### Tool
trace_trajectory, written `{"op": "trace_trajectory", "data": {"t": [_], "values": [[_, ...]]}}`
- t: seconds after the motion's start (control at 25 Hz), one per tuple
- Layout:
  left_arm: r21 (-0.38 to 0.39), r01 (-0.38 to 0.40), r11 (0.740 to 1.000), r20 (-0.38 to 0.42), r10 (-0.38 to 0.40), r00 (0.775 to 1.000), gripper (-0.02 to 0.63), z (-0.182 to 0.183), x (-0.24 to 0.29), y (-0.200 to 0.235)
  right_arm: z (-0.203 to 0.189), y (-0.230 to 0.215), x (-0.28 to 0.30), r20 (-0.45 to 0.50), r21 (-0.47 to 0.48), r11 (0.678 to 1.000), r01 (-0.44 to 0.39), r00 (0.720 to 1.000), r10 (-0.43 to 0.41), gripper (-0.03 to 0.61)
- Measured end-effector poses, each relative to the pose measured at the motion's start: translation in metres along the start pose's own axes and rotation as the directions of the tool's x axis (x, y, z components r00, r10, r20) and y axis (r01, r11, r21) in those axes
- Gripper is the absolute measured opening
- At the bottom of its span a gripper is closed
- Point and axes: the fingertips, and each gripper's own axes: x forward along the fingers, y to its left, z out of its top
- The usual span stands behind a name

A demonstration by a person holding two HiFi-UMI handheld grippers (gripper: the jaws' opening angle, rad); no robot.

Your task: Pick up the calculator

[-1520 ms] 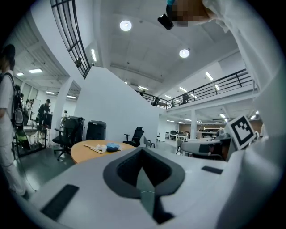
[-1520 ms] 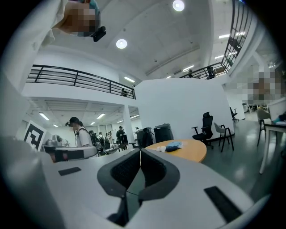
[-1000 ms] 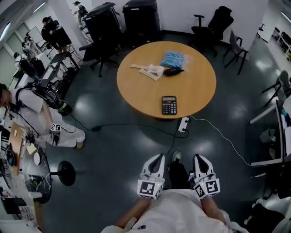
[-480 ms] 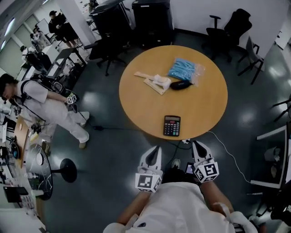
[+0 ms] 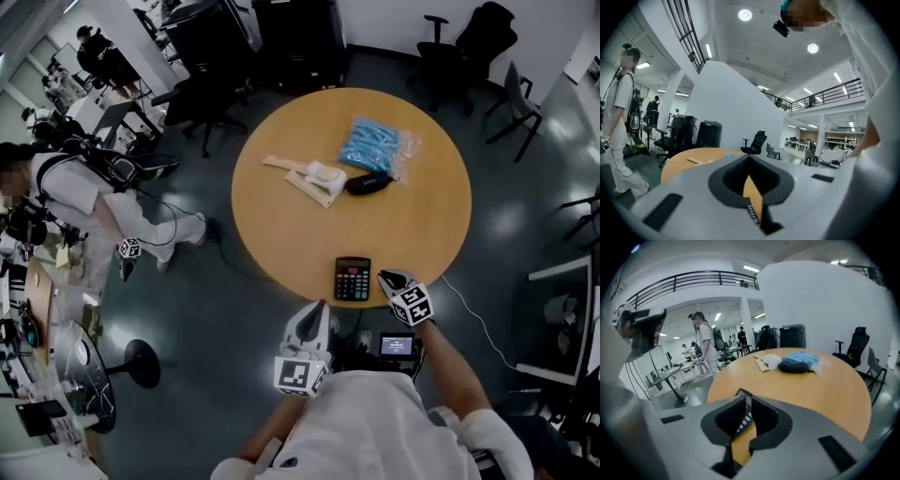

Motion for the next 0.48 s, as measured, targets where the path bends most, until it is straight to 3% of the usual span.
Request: {"op": "trace_trajectory", "data": {"t": [0.08, 0.2, 0.48], "values": [[-0.014, 0.011, 1.000, -0.012, -0.011, 1.000, 0.006, -0.001, 0.010, 0.008, -0.010, -0.013, 0.025, -0.063, 0.025, 0.999, -0.023, 0.998, 0.025, 0.028], [-0.025, 0.027, 0.999, -0.041, -0.028, 0.999, 0.006, -0.004, 0.025, 0.019, -0.019, -0.026, 0.057, -0.148, 0.042, 0.996, -0.083, 0.985, 0.088, 0.145], [-0.044, 0.016, 0.999, -0.089, -0.020, 0.996, 0.006, -0.010, 0.040, 0.046, -0.034, -0.023, 0.108, -0.286, 0.068, 0.954, -0.291, 0.911, 0.298, 0.166]]}}
